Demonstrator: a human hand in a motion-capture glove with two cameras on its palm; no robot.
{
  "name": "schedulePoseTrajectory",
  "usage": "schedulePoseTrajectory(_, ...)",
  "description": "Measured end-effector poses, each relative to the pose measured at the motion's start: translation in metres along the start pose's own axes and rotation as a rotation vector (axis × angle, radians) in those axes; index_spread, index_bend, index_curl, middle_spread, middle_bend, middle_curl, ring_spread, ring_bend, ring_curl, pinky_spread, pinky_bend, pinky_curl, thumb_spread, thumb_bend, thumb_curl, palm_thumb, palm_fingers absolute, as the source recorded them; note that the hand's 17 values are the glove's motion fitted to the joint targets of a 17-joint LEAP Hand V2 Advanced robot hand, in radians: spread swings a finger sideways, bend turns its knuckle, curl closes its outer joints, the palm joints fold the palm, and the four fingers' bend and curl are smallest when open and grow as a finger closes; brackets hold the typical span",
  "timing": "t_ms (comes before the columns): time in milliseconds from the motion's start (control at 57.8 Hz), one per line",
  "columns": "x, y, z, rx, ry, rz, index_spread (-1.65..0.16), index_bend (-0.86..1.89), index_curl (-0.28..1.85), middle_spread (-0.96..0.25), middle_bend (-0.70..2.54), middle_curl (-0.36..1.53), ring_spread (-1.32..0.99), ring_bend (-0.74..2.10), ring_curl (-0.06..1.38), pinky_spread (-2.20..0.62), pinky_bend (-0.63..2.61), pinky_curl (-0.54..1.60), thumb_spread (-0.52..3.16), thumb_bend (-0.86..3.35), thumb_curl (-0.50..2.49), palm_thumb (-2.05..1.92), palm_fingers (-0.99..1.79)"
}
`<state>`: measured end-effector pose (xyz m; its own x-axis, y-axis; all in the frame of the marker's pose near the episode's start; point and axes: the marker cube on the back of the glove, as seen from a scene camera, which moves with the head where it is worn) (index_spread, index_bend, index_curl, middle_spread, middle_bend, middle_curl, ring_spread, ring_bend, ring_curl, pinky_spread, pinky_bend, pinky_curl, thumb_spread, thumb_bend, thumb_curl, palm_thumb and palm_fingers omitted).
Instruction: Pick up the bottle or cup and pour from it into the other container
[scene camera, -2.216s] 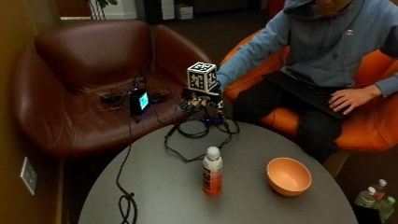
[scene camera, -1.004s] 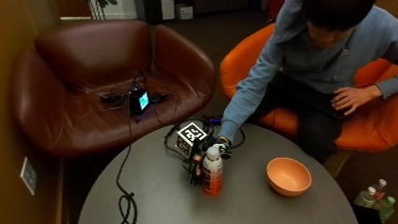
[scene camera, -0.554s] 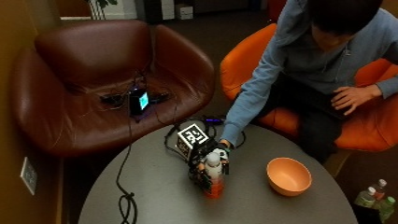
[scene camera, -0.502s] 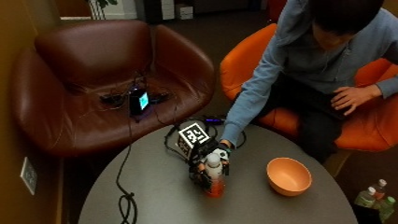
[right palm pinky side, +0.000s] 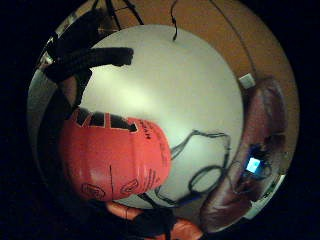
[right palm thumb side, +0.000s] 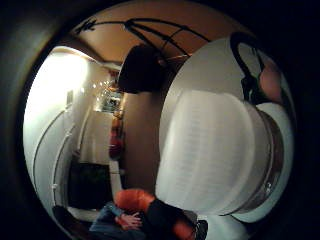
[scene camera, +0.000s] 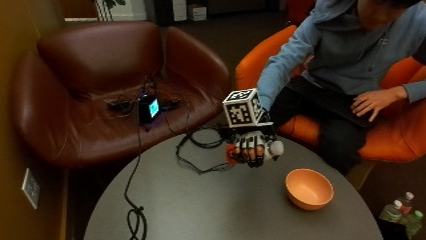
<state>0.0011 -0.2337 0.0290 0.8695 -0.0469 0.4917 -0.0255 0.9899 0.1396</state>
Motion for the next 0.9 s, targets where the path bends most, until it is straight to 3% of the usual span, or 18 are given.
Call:
schedulePoseTrajectory(242, -0.070, 0.012, -0.013, -0.093, 0.440, -0.187, -0.15, 0.15, 0.39, -0.05, 0.35, 0.49, -0.13, 0.47, 0.43, -0.20, 0.37, 0.39, 0.25, -0.04, 0.70, 0.96, 1.18)
schedulePoseTrajectory(381, -0.092, 0.032, 0.004, -0.133, 0.855, -0.322, -0.15, 0.15, 0.40, -0.05, 0.35, 0.49, -0.13, 0.46, 0.43, -0.20, 0.38, 0.40, 0.25, -0.04, 0.71, 0.95, 1.19)
schedulePoseTrajectory(519, -0.114, 0.039, 0.024, -0.176, 1.082, -0.363, -0.15, 0.14, 0.40, -0.06, 0.35, 0.49, -0.13, 0.46, 0.43, -0.21, 0.39, 0.40, 0.26, -0.04, 0.72, 0.94, 1.19)
schedulePoseTrajectory(900, -0.131, 0.039, 0.043, -0.232, 1.155, -0.344, -0.15, 0.15, 0.40, -0.07, 0.35, 0.50, -0.14, 0.45, 0.44, -0.22, 0.42, 0.40, 0.26, -0.04, 0.73, 0.93, 1.20)
